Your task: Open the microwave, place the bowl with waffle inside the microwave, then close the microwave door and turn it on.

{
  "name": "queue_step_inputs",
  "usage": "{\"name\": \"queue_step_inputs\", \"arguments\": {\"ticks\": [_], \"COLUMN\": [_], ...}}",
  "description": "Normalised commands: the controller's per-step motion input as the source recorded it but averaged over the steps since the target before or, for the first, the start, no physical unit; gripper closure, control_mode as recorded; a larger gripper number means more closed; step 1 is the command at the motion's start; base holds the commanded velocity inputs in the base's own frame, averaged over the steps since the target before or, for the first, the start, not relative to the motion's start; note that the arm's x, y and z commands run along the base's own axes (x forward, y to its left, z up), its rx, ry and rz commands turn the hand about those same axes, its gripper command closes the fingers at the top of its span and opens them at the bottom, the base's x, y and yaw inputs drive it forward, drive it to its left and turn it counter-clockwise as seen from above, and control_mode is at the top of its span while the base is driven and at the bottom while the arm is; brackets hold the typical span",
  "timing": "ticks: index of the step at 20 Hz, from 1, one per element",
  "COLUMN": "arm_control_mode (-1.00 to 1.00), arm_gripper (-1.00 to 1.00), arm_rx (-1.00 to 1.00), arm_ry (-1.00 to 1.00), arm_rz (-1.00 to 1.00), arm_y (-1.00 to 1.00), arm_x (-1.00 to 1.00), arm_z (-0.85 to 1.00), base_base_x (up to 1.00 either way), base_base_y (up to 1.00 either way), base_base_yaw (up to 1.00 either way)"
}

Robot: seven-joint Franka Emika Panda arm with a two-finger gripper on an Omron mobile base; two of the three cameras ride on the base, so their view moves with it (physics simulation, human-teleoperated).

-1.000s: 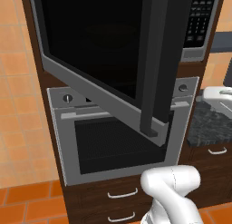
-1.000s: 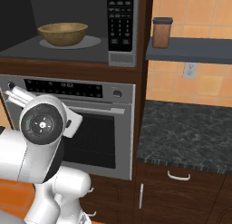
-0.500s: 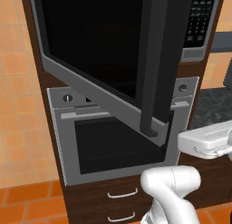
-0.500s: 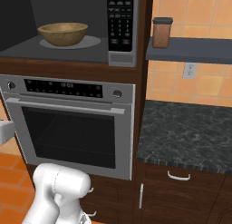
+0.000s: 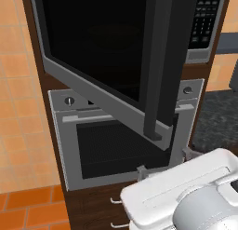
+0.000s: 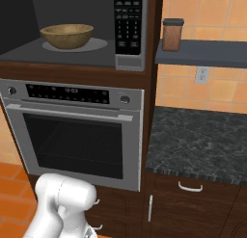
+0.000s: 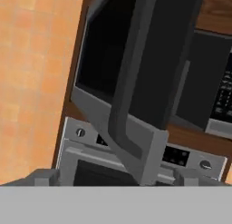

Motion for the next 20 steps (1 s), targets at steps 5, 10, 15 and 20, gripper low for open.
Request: {"name": "queue_step_inputs", "arguments": {"ticks": [5,10,15,20], "arm_control_mode": [-1.0,-1.0,-1.0,-1.0], "arm_gripper": [-1.0,-1.0,-1.0,-1.0], "arm_rx": [0.0,0.0,0.03,0.1], "arm_ry": [-0.26,-0.25,-0.2,-0.02], "arm_rz": [-0.37,-0.4,-0.16,0.0], "arm_y": [0.98,0.82,-0.08,-0.39], "arm_x": [0.66,0.6,0.7,0.9], "arm_z": [0.06,0.01,0.01,0.01], "base_base_x": [0.0,0.0,0.0,0.0], "base_base_y": [0.0,0.0,0.0,0.0], "base_base_yaw": [0.0,0.0,0.0,0.0]}}
